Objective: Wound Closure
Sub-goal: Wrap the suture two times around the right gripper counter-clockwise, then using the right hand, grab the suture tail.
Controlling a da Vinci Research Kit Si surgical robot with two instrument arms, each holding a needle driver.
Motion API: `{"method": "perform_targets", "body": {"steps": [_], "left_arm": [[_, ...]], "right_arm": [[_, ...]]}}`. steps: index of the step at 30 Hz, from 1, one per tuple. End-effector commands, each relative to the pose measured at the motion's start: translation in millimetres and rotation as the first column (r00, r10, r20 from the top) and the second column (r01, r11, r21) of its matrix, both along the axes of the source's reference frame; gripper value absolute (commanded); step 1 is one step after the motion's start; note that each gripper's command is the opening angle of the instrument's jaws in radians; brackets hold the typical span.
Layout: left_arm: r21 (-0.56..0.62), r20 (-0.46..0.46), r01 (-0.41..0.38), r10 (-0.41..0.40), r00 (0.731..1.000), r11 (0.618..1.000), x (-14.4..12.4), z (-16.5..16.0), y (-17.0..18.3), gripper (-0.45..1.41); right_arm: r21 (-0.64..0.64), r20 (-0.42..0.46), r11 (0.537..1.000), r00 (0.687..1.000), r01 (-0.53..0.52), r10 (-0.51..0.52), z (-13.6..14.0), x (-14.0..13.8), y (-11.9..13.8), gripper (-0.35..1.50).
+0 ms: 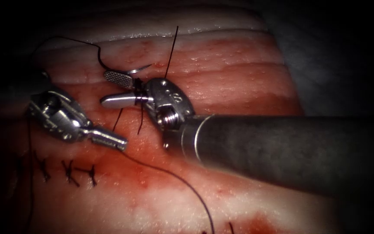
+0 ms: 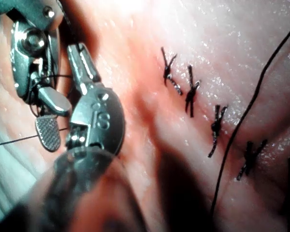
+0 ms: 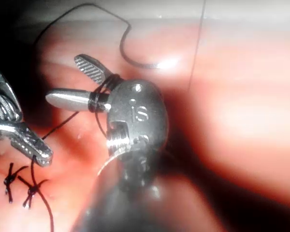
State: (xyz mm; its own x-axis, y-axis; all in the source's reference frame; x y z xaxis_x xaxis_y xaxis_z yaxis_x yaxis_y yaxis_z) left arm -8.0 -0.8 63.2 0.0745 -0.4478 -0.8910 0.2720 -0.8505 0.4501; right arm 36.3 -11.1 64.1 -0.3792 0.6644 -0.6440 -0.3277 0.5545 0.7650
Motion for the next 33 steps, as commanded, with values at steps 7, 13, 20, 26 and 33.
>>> {"method": "perform_targets", "body": {"steps": [7, 13, 20, 26, 33], "left_arm": [[0.004, -0.005, 0.061, -0.061, 0.998, 0.998, -0.8, 1.1, 1.8, -0.45], [0.030, -0.025, 0.129, -0.128, 0.991, 0.991, -1.5, 3.8, 5.5, -0.45], [0.049, -0.044, 0.153, -0.151, 0.988, 0.987, -2.7, 6.4, 6.8, -0.45], [0.052, -0.035, 0.148, -0.146, 0.989, 0.988, -4.1, 6.6, 6.1, -0.45], [0.058, -0.032, 0.150, -0.148, 0.988, 0.987, -4.9, 6.9, 6.4, -0.45]], "right_arm": [[0.026, 0.083, 0.996, 0.993, -0.090, 0.088, 0.5, -1.4, 0.3, 0.83], [0.081, 0.167, 0.982, 0.974, -0.168, 0.153, 1.1, -3.5, 1.2, 0.74], [0.143, 0.245, 0.958, 0.946, -0.250, 0.211, 2.8, -5.3, 1.8, 0.74], [0.191, 0.270, 0.930, 0.928, -0.313, 0.257, 3.9, -5.7, 2.1, 0.74], [0.189, 0.294, 0.920, 0.914, -0.344, 0.281, 4.1, -6.6, 2.4, 0.69]]}}
